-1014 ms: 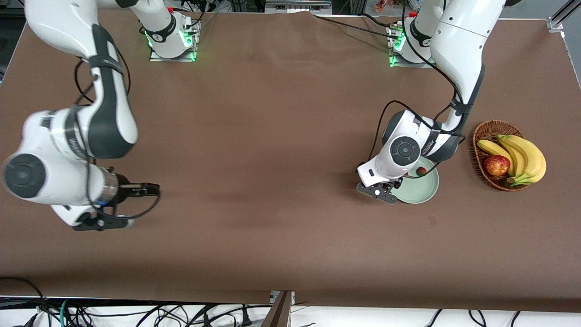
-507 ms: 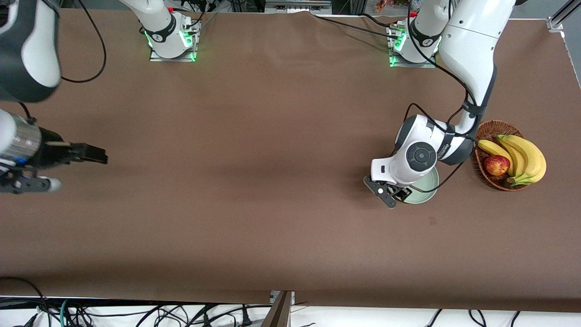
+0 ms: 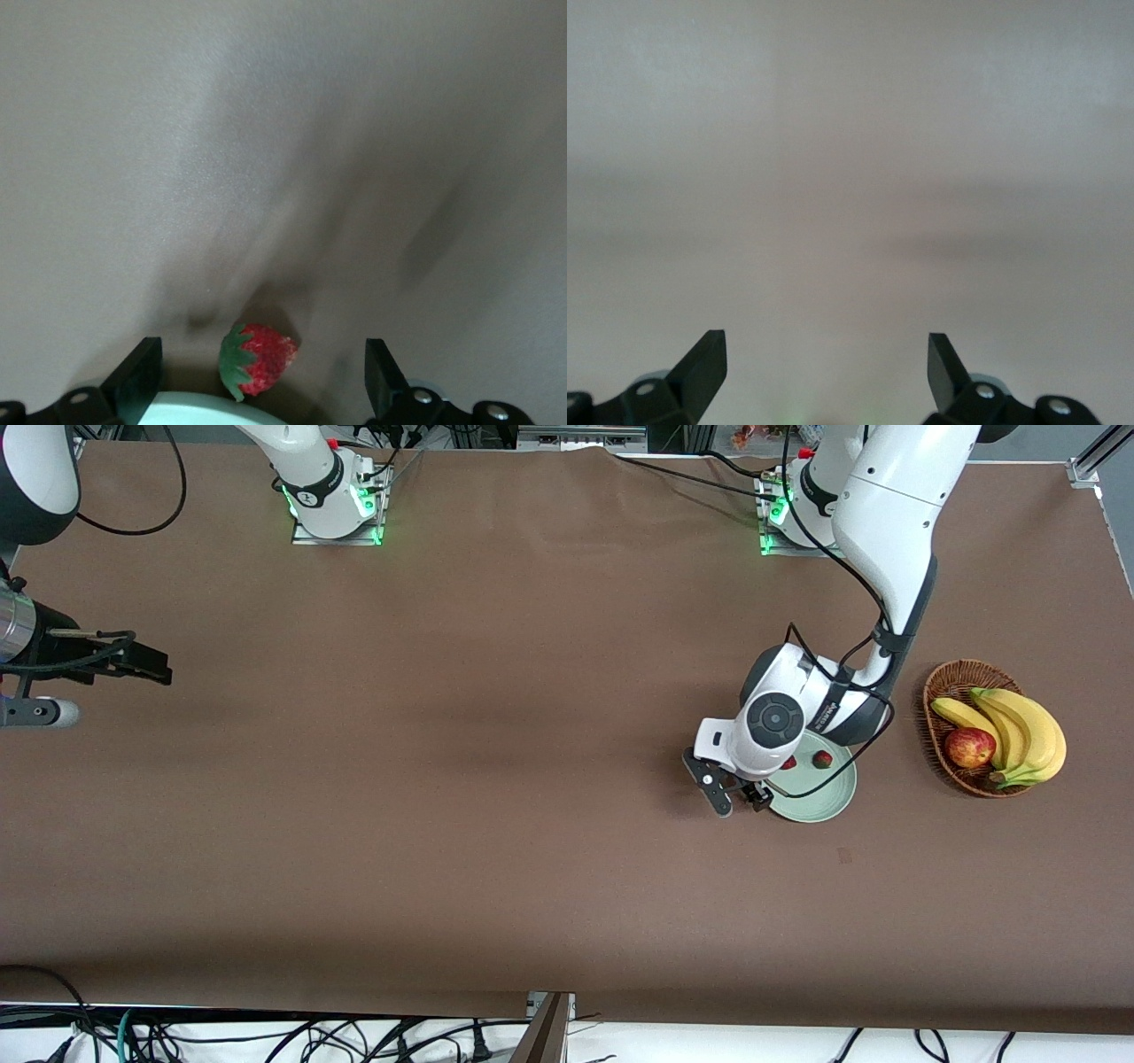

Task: Collect all strawberries into plate
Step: 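Grasp the third strawberry with the left gripper while the right gripper withdraws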

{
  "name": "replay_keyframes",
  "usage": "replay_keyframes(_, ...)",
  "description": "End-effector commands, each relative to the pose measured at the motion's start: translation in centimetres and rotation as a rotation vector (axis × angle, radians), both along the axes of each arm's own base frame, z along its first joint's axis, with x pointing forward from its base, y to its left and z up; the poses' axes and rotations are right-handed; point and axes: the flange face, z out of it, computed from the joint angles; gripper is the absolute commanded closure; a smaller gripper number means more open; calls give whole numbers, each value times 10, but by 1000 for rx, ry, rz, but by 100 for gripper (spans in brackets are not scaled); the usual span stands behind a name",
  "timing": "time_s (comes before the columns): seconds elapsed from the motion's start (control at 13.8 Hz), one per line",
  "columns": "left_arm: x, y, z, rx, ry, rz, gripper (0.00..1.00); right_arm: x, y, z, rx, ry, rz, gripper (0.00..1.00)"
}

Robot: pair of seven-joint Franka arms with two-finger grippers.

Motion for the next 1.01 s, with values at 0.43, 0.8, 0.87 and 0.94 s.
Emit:
replay_keyframes(0.43, -2, 4, -12, 28, 9, -43, 27, -33, -14, 49, 2, -82, 0, 0)
replay_keyframes(0.8, 0, 4, -9, 26, 3, -34, 84, -28, -13, 47, -7, -81, 6, 0)
replay_keyframes(0.87, 2, 3, -6, 24, -3, -34, 84, -28, -12, 47, -4, -83, 6, 0)
replay_keyframes(0.94, 4, 5, -1, 22, -11, -24, 84, -28, -11, 47, -1, -83, 6, 0)
